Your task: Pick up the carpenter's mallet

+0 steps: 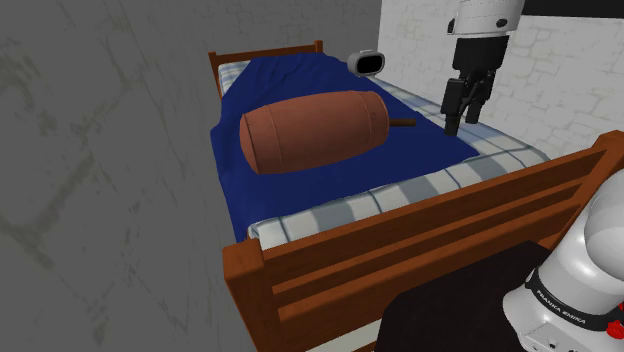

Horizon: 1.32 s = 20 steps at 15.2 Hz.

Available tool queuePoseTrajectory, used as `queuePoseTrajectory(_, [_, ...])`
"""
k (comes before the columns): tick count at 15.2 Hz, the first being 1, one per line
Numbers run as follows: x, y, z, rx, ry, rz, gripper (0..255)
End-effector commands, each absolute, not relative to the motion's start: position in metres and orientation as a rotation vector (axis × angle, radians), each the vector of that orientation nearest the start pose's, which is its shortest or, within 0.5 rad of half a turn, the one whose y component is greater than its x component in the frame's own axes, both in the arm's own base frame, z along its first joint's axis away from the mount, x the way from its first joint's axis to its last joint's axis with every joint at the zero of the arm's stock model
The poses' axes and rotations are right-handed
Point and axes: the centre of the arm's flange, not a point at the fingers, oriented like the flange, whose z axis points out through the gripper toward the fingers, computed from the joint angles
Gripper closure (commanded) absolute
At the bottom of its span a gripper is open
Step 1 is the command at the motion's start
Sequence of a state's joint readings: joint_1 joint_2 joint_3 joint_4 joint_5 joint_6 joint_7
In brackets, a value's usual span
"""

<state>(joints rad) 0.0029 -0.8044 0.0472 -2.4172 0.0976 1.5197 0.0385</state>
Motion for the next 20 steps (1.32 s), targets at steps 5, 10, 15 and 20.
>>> queuePoseTrajectory(5, [0.327,-0.006,0.547,-3.081,-0.126,0.141,0])
queuePoseTrajectory(10, [0.373,-0.047,0.528,-3.078,-0.291,0.133,0])
queuePoseTrajectory(15, [0.424,-0.082,0.509,-3.066,-0.456,0.124,0])
queuePoseTrajectory(20, [0.478,-0.112,0.49,-3.045,-0.62,0.114,0])
